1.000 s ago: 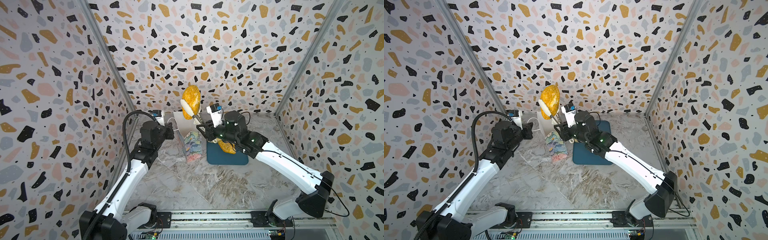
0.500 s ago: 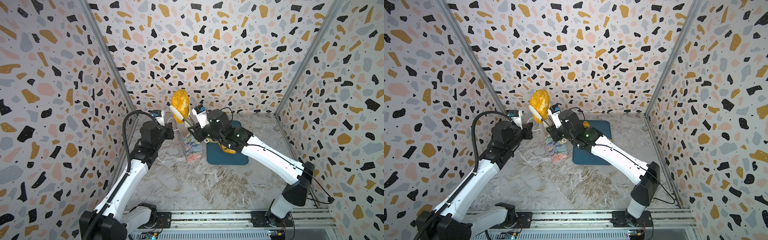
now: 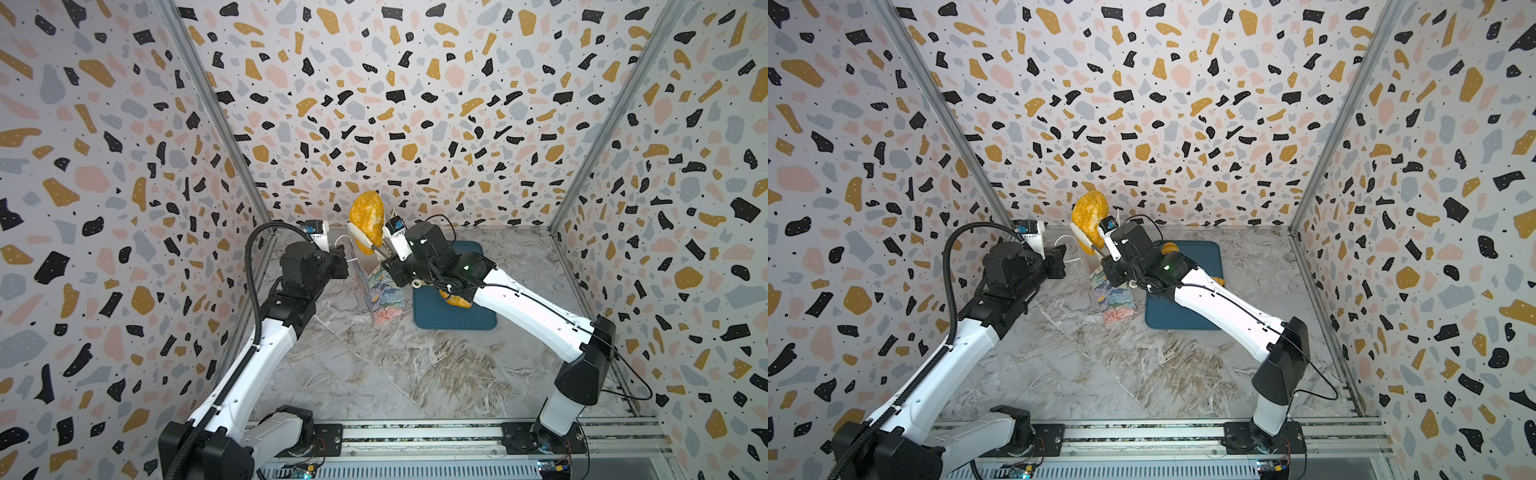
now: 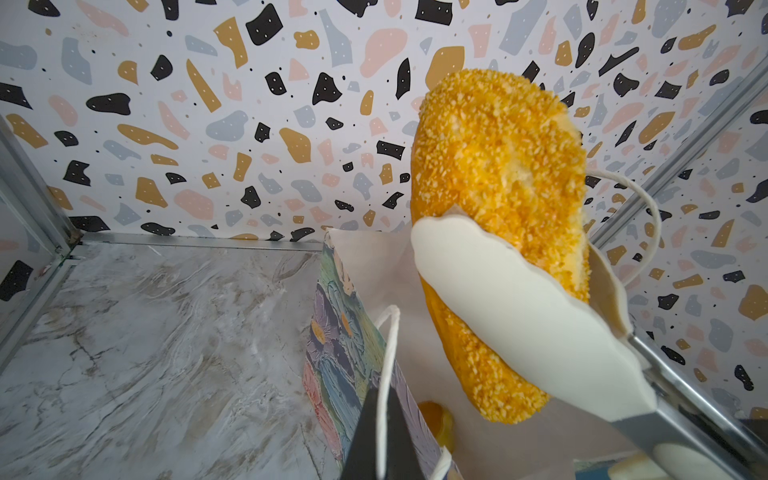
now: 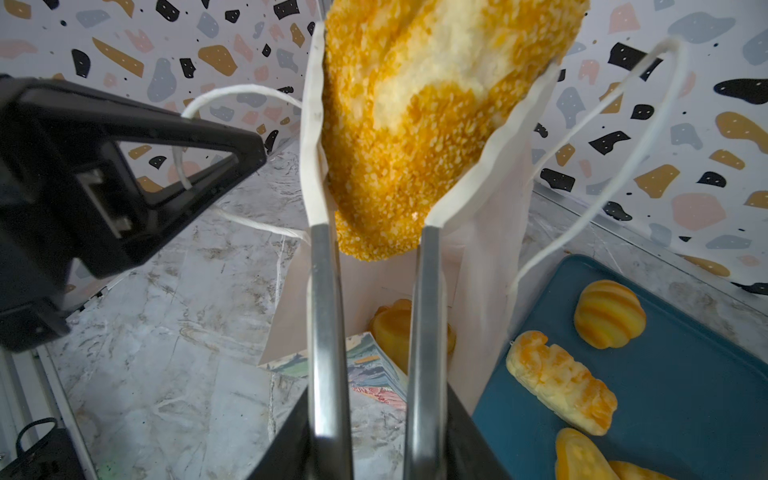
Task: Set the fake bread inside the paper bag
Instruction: 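Carry the sugar-crusted bun in the tongs over the bag opening with the right gripper, then open the tongs over the bag to drop the sugar-crusted bun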
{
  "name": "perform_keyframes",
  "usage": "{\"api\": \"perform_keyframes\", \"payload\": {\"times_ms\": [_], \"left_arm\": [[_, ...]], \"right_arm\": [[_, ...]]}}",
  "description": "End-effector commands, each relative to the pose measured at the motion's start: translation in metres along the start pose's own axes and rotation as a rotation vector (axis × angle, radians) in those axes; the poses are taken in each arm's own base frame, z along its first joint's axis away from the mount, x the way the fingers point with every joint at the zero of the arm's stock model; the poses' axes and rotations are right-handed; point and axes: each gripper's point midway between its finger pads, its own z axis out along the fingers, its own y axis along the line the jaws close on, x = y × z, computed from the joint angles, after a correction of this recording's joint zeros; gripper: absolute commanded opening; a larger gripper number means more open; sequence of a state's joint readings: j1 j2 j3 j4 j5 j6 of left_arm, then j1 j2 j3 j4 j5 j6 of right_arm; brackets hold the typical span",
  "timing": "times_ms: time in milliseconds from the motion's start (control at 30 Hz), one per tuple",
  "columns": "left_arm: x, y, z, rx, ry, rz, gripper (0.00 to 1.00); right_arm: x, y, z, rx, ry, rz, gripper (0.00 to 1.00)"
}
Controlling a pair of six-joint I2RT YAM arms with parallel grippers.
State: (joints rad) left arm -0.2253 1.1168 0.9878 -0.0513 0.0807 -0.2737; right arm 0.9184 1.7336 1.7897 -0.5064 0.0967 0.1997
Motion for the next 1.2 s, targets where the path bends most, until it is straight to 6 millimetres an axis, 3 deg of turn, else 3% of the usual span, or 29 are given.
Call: {"api": "perform_keyframes", "payload": {"times_ms": [0,367,1167], "left_arm": [[-0.007,-0.003,-0.004,0.01,-0.025,0.012,0.0],[-0.005,-0.002,-0.002,0.003,-0.021,0.013,0.0],[-0.005,-0.002,-0.001,0.003,-0.021,0.011,0.0]], "right_arm": [[-0.035,-0.004,-0.024,0.03,-0.101,-0.009,0.37],[-0.027,-0.012,-0.023,0.08,-0.071,-0.015,0.54],[-0.039,-0.009,-0.056,0.039,-0.155,0.017,0.59]]}}
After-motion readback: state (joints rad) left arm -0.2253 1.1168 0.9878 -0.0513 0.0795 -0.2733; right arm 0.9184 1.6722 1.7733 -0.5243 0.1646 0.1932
